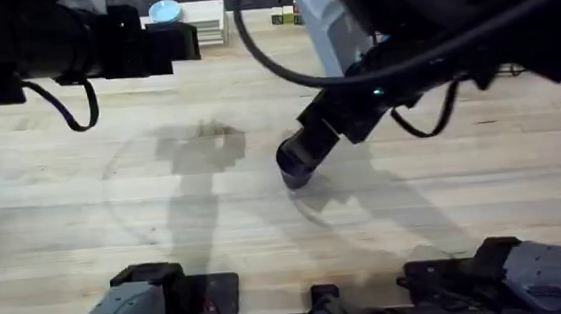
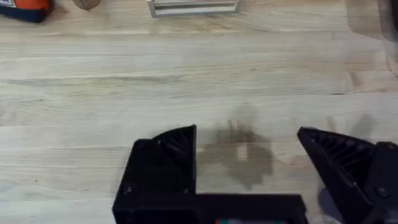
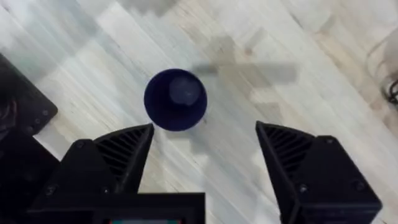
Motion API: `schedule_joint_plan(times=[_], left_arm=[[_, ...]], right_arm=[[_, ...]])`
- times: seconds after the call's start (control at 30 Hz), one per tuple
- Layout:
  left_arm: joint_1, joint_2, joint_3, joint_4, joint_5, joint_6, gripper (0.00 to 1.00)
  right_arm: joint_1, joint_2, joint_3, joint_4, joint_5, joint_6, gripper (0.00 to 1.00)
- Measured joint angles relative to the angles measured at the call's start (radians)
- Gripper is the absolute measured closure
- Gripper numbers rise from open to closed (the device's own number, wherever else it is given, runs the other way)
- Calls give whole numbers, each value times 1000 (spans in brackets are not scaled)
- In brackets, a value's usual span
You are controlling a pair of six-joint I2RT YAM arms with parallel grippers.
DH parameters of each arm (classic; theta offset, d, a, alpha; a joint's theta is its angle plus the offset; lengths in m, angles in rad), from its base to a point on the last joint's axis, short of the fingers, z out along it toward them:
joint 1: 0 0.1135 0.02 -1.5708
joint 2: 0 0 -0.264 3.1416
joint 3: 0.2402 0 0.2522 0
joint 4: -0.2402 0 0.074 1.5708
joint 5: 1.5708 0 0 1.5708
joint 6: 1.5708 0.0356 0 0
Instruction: Pick up the cup on the table and put them onto the rack.
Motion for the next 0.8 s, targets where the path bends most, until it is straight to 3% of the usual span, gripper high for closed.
schedule_joint_plan(times=[0.8], left_arm=[[0,0,0,0,0,0,7]], right_arm=[[0,234,0,22,-8,8,25]])
